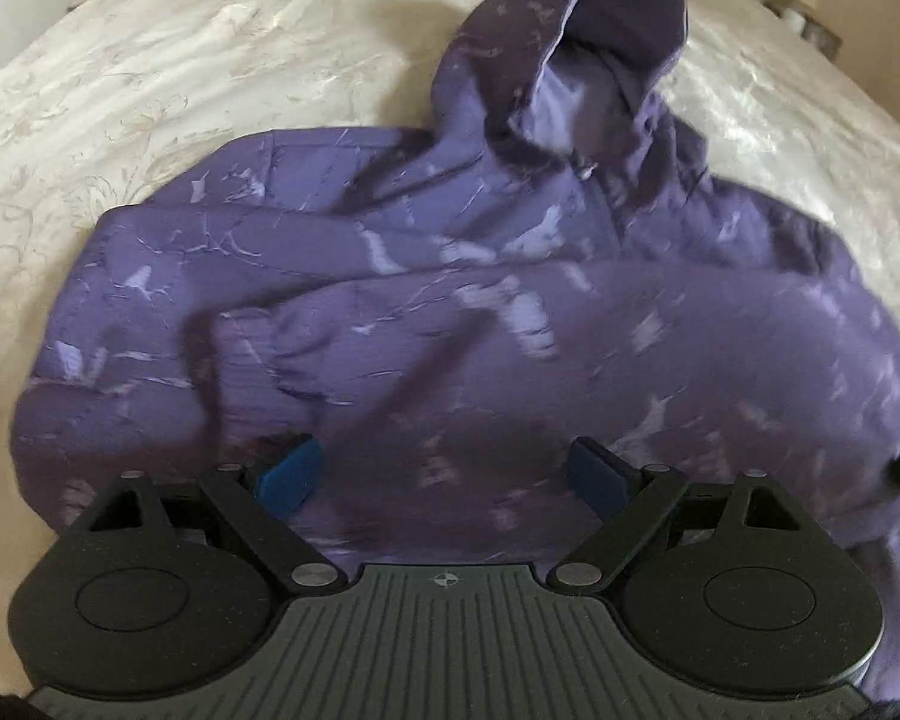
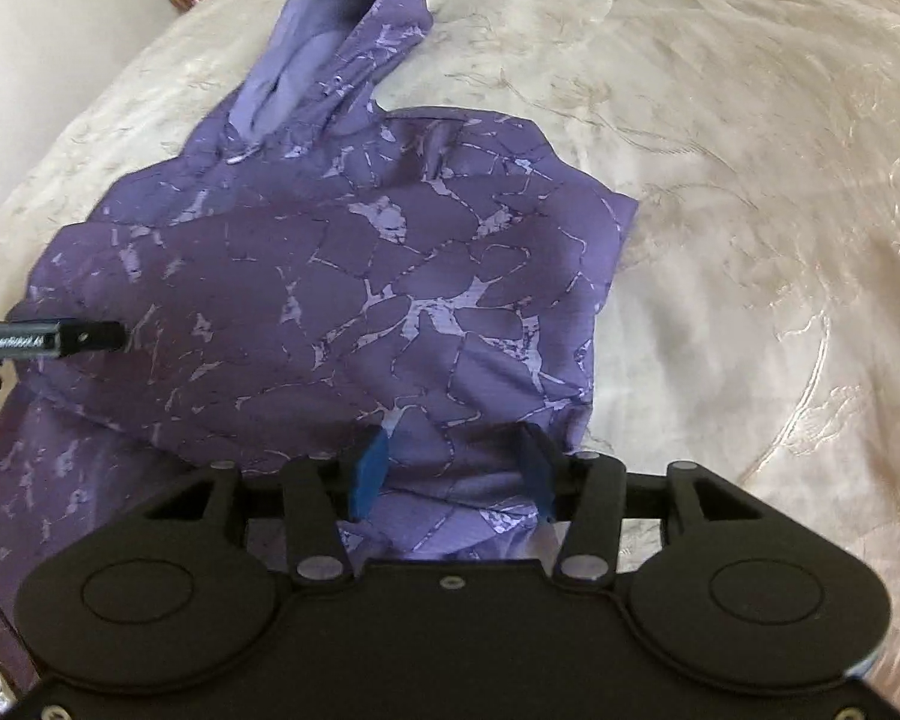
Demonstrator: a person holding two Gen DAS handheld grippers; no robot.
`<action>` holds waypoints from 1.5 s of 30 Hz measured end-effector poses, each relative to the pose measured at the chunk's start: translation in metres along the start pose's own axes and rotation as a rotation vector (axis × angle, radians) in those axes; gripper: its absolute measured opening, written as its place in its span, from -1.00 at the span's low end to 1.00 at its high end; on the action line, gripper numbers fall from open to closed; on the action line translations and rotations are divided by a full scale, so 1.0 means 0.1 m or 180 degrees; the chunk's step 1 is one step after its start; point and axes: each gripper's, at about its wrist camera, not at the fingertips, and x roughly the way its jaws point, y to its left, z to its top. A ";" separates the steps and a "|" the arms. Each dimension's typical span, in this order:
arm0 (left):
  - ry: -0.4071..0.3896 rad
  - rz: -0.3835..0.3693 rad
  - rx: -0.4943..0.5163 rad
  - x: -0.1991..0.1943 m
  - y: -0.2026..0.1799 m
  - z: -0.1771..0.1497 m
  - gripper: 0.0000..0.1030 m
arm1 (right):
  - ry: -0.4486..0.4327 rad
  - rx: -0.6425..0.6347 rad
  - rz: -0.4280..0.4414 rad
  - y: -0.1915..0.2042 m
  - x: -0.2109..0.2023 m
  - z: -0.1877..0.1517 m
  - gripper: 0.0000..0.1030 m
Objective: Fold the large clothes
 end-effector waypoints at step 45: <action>-0.0682 -0.0089 0.0544 -0.43 -0.12 1.37 0.35 | -0.0807 0.0127 -0.0400 0.52 -0.28 1.38 0.67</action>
